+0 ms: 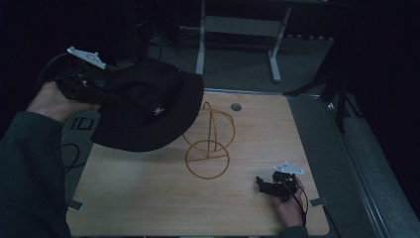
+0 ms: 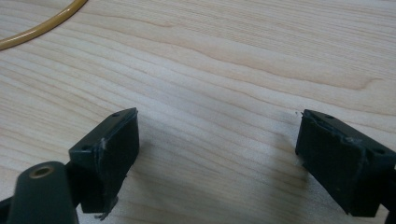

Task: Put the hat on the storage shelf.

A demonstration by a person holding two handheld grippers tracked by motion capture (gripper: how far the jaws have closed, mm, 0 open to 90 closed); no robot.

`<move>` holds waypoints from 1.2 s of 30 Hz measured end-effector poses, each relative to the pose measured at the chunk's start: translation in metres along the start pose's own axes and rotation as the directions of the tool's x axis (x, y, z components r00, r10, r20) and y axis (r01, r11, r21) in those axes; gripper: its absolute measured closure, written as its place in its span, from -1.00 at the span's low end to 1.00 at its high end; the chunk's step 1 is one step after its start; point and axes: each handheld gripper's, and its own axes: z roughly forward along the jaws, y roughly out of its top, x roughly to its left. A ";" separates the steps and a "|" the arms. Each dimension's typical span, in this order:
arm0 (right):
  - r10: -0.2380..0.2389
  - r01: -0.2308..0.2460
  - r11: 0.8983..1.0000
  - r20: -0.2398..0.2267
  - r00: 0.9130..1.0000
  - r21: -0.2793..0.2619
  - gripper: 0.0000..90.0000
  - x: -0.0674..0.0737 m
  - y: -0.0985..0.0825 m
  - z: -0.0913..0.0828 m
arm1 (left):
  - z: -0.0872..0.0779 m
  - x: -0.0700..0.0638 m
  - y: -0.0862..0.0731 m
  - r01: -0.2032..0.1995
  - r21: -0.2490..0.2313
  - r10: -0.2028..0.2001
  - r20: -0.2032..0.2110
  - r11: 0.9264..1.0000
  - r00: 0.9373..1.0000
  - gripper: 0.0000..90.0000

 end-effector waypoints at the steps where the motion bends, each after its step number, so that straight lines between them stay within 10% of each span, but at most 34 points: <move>1: 0.000 0.000 1.000 0.000 1.000 0.000 -0.70 0.000 0.000 0.000 | 0.000 -0.001 0.001 -0.004 0.000 0.004 0.006 1.000 1.000 0.95; 36: 0.000 0.000 1.000 0.000 1.000 -0.003 -0.70 0.000 0.000 0.000 | 0.011 -0.029 0.036 -0.106 -0.006 0.106 0.076 0.994 0.992 0.95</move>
